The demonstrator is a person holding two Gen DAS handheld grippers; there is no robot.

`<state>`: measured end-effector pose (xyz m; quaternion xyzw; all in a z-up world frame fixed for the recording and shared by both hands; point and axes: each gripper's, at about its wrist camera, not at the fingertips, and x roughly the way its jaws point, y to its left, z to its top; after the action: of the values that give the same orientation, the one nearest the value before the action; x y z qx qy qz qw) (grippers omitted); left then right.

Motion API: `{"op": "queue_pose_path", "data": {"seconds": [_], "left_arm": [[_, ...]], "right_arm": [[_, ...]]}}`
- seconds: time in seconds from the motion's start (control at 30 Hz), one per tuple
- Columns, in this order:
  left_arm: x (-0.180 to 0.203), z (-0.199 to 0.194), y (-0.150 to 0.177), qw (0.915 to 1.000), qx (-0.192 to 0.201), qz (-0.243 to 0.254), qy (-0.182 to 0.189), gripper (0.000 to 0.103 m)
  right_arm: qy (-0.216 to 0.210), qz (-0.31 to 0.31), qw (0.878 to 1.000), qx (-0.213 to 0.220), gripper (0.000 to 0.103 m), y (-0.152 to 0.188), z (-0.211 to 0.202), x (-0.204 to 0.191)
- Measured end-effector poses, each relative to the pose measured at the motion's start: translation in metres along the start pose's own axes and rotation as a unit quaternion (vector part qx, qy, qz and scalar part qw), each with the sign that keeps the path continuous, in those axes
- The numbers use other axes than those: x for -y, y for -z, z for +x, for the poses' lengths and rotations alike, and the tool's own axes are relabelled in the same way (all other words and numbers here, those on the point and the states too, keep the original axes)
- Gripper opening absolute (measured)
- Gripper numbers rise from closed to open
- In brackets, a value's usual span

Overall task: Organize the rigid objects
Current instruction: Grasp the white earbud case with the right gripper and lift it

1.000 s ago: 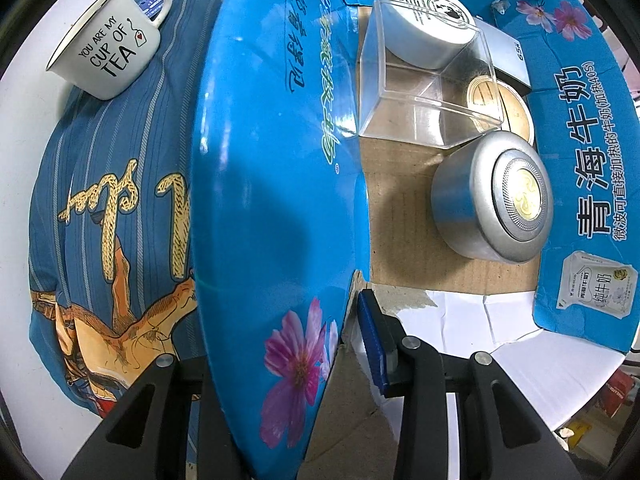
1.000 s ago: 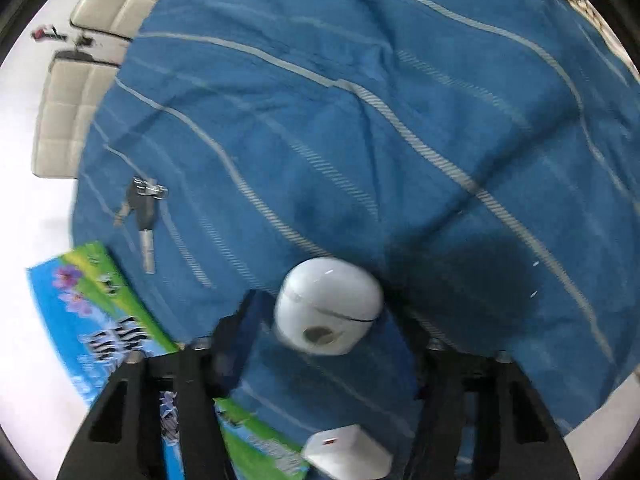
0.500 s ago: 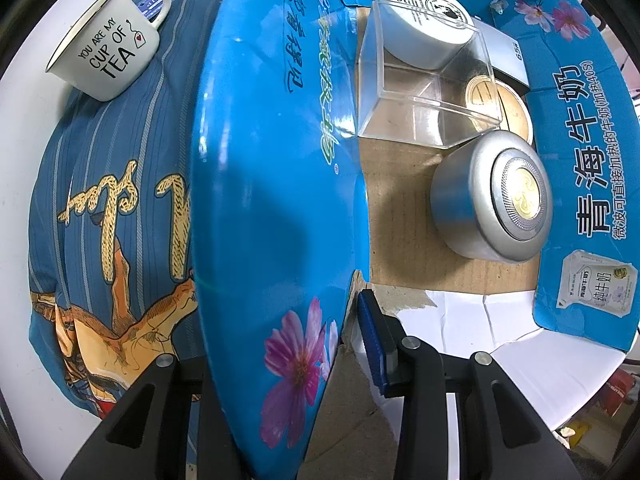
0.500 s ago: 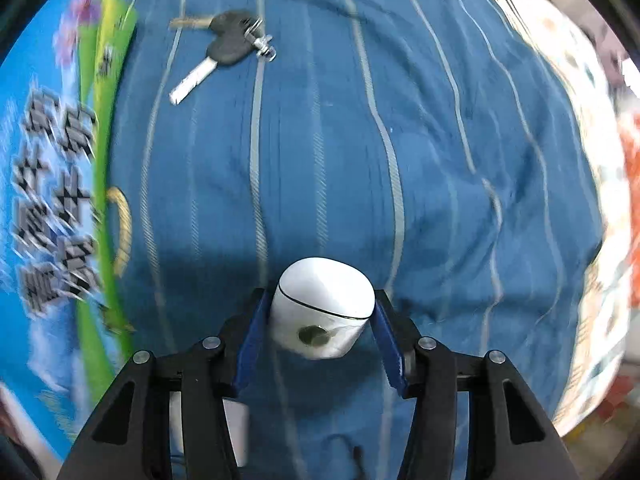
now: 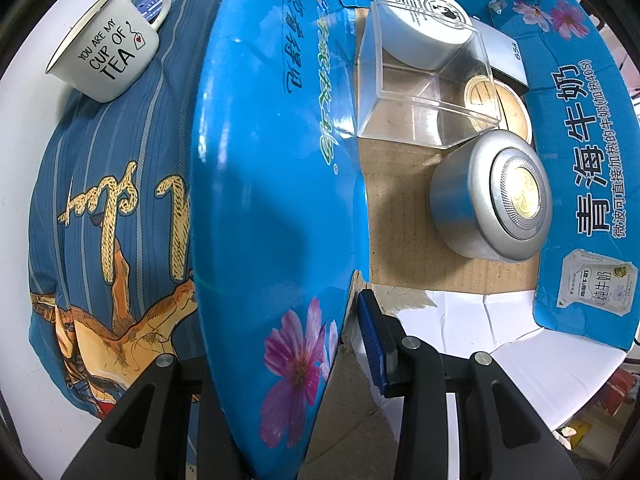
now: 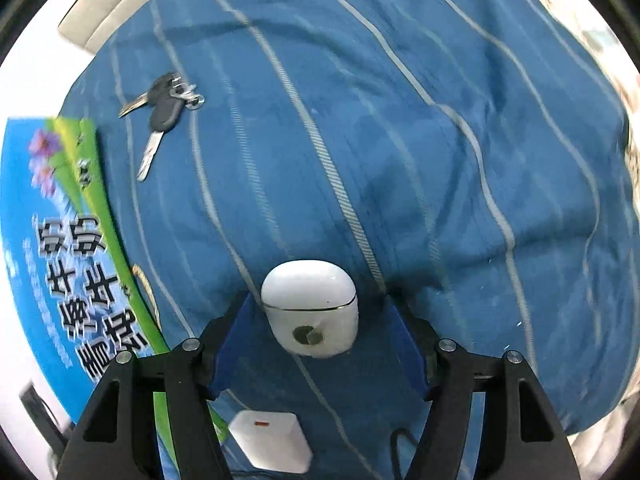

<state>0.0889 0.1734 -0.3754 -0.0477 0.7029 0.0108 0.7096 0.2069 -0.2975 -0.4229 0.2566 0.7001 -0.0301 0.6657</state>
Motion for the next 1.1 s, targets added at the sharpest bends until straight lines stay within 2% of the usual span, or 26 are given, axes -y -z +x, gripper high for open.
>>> {"op": "queue_pose_path", "data": {"seconds": [0.03,0.1,0.2,0.23,0.33,0.4,0.43,0.5,0.53,0.63,0.83,0.9,1.1], "left_arm": [[0.000,0.000,0.000,1.0000,0.000,0.000,0.000,0.034],[0.000,0.000,0.000,1.0000,0.001,0.000,0.000,0.034],[0.001,0.000,0.000,1.0000,0.001,0.000,0.000,0.034],[0.000,0.000,0.000,1.0000,0.001,0.000,0.000,0.034],[0.000,0.000,0.000,1.0000,0.001,0.000,0.000,0.034],[0.000,0.000,0.000,1.0000,0.001,0.000,0.000,0.034],[0.000,0.000,0.000,1.0000,0.001,0.000,0.000,0.034],[0.000,0.000,0.001,1.0000,0.001,0.000,0.000,0.034],[-0.001,0.000,0.000,1.0000,0.001,-0.001,0.000,0.034],[-0.001,-0.001,0.001,1.0000,0.001,0.000,0.001,0.034],[0.000,0.000,0.000,1.0000,0.001,0.002,0.000,0.034],[0.001,0.000,0.000,1.0000,0.001,0.002,0.001,0.034],[0.000,-0.001,0.000,1.0000,0.001,0.003,0.001,0.034]], "right_arm": [[0.003,0.004,1.000,0.003,0.068,-0.001,0.000,0.001],[0.015,-0.006,1.000,0.010,0.050,0.001,0.000,0.005],[0.055,-0.065,0.996,0.010,0.050,0.005,0.001,-0.025],[0.078,-0.097,0.992,0.017,0.050,0.007,0.000,-0.034],[0.112,-0.151,0.982,0.023,0.050,0.014,-0.002,-0.051],[0.093,-0.142,0.985,0.030,0.051,0.016,-0.009,-0.053],[0.067,-0.127,0.989,0.039,0.053,0.018,-0.015,-0.049],[0.039,-0.096,0.993,0.052,0.067,0.019,-0.026,-0.040],[0.036,-0.088,0.994,0.051,0.068,0.021,-0.029,-0.041],[0.049,-0.078,0.995,0.030,0.068,0.017,-0.023,-0.034],[0.077,-0.086,0.993,0.031,0.066,0.017,0.001,-0.021],[0.090,-0.097,0.990,0.038,0.051,0.019,0.009,-0.038],[0.120,-0.137,0.981,0.066,0.051,0.055,0.004,-0.082]]}}
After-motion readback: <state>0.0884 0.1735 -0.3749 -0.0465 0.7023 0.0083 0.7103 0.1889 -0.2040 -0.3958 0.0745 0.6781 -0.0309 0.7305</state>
